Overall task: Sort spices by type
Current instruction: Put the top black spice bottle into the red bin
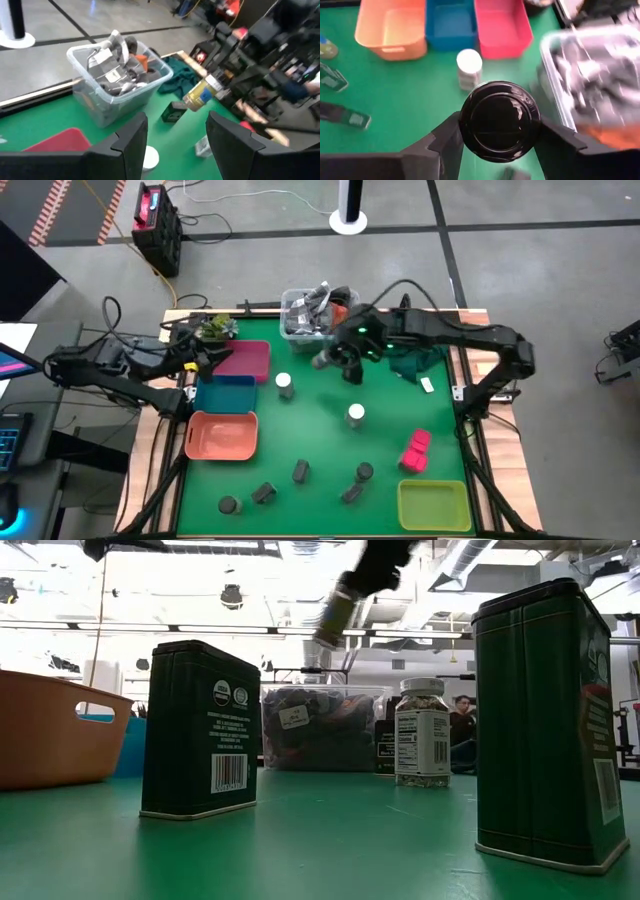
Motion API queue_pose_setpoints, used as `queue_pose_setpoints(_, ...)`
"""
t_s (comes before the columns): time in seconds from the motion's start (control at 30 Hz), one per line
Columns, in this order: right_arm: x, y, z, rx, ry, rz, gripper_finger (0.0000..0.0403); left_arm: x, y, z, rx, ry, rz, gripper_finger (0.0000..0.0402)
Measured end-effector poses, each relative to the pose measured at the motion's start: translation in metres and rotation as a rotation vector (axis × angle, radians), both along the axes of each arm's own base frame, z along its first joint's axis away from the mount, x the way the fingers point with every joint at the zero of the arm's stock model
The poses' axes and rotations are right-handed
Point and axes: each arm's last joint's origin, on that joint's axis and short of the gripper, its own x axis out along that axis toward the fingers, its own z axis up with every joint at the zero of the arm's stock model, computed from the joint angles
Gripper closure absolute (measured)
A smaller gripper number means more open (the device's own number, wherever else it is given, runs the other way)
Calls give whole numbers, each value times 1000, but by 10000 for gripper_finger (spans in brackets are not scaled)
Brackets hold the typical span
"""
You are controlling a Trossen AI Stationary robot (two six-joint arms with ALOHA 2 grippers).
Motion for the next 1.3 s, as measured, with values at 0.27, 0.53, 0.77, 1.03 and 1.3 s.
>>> queue_pose_setpoints(0.27, 55, -13, 8, 28, -34, 31, 174, 26, -5, -10, 56, 149, -51, 207)
queue_pose_setpoints(0.53, 77, -18, 19, 115, -66, -55, 174, 82, -3, -39, 144, 408, -25, 171)
queue_pose_setpoints(0.77, 78, -22, 24, 223, -117, -166, 174, 112, -3, -52, 273, 517, -52, 123)
queue_pose_setpoints(1.03, 76, -29, 22, 280, -113, -234, 174, 128, -5, -47, 481, 537, -52, 109)
queue_pose_setpoints(1.3, 77, -30, 24, 302, -136, -255, 174, 137, -6, -34, 566, 428, -105, 109)
